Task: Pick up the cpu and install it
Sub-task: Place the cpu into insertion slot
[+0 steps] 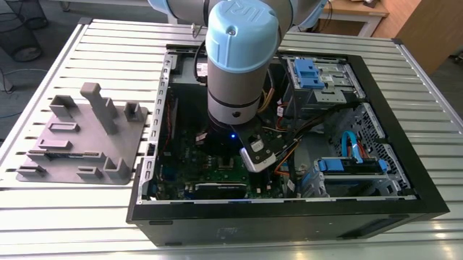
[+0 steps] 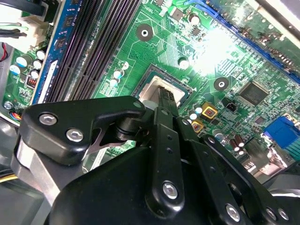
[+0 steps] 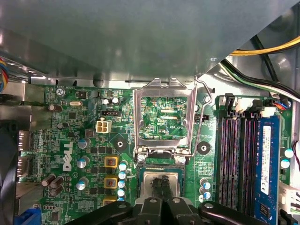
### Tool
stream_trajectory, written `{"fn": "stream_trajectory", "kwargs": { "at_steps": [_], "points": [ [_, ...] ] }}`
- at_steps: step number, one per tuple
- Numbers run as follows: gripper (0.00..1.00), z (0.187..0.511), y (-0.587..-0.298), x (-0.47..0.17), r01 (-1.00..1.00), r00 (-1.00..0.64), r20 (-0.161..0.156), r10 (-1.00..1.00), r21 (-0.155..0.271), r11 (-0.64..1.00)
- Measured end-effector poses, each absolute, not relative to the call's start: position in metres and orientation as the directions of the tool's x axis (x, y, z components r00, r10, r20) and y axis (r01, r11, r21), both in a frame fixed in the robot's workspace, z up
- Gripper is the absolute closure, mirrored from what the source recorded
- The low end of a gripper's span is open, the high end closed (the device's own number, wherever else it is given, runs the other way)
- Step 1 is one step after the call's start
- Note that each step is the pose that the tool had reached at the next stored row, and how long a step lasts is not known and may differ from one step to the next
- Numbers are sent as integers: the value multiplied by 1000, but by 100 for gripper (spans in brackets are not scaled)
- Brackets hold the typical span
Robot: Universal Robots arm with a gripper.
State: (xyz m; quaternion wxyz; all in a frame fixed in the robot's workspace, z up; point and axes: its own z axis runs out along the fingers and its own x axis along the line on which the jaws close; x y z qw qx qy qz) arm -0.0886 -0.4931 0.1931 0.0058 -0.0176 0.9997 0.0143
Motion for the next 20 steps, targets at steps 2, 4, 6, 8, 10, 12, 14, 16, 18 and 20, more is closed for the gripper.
{"fn": "stream_trajectory", "kwargs": {
  "at_steps": [2,4,6,8,10,12,14,16,18,20],
  "points": [
    [89,193,-493,-89,-35,-999,-12,-35,28,999],
    [89,194,-493,-89,-35,-999,-12,-35,29,999],
    [89,196,-493,-89,-35,-999,-12,-35,29,999],
    [89,200,-493,-89,-35,-999,-12,-35,29,999],
    [89,203,-493,-89,-35,-999,-12,-35,28,999],
    [89,205,-493,-89,-35,-999,-12,-35,28,999],
    [89,208,-493,-89,-35,-999,-12,-35,28,999],
    [89,209,-493,-89,-35,-999,-12,-35,29,999],
    [89,209,-493,-89,-35,-999,-12,-35,28,999],
    [89,209,-493,-89,-36,-999,-12,-35,28,999]
  ]
}}
